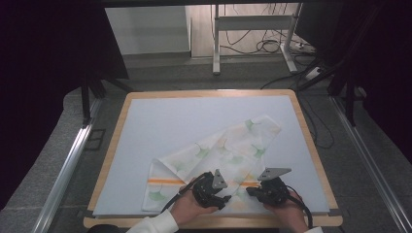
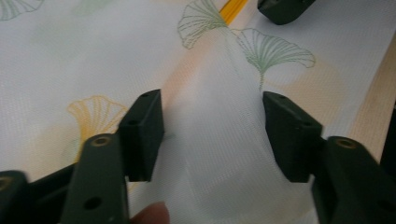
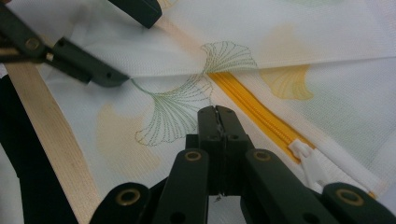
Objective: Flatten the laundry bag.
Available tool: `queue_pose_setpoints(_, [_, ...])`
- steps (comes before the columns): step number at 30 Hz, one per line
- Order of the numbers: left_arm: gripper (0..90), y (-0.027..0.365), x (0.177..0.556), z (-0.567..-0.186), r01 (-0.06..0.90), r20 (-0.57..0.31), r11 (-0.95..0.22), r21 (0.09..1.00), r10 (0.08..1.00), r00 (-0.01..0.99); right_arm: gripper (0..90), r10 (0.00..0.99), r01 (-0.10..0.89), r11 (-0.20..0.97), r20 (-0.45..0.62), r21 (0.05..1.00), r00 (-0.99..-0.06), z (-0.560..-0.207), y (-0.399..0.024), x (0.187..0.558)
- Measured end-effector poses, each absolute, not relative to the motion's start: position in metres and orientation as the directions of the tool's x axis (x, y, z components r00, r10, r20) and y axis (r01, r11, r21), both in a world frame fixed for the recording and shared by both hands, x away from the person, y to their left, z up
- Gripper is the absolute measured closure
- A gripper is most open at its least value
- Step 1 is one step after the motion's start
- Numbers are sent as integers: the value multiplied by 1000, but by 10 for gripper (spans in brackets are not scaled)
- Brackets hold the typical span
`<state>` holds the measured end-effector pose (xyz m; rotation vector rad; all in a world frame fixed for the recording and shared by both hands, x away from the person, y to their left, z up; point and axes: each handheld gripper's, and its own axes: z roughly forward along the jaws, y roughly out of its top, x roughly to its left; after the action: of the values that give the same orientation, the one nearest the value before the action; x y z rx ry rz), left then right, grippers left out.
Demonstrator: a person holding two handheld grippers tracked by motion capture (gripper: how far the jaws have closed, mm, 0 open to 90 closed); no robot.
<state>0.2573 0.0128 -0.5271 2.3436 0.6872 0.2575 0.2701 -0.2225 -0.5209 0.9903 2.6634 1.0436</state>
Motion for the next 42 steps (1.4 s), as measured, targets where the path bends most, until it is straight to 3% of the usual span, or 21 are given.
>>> queue_pose_setpoints(3, [589,15,259,-527,407,7,-630,661,548,836,898,612,532,553,121,641,-782,-521,-222,270])
queue_pose_setpoints(13, [804,21,263,-528,401,28,-623,671,562,827,897,607,520,560,107,645,-787,-521,-222,269])
queue_pose_setpoints(23, [882,24,265,-530,388,-3,-611,690,534,846,895,607,520,559,109,646,-788,-521,-222,270])
queue_pose_setpoints(42, [892,41,269,-514,384,-16,-567,729,546,838,890,604,515,564,103,645,-790,-520,-223,269])
